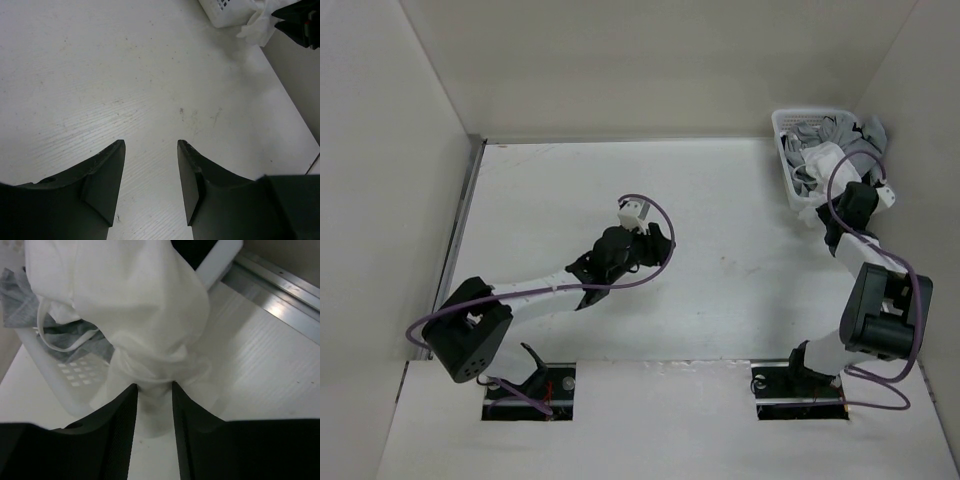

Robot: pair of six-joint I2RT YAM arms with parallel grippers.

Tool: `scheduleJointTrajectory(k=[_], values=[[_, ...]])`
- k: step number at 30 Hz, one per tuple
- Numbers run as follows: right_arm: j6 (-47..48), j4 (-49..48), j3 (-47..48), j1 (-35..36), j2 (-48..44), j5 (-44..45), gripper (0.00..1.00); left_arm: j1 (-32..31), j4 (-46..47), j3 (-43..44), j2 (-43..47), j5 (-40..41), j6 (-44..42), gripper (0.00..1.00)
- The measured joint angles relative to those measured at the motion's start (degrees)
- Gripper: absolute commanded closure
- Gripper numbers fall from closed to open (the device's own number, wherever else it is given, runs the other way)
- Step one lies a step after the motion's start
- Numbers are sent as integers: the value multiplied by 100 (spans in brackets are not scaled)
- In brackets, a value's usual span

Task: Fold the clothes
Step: Grab the tank top from the pile, then move the tank top to the center of the board

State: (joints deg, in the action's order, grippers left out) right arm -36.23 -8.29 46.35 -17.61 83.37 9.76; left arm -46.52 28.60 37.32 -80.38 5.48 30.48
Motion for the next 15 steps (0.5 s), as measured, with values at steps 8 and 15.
scheduleJointTrajectory(k=[8, 15], values=[[-297, -420, -42, -7, 188, -365, 98, 50, 37, -26, -76, -31, 2, 55], [-385, -326, -306, 188, -1781, -306, 99, 140, 74, -66, -76, -33, 11, 56]])
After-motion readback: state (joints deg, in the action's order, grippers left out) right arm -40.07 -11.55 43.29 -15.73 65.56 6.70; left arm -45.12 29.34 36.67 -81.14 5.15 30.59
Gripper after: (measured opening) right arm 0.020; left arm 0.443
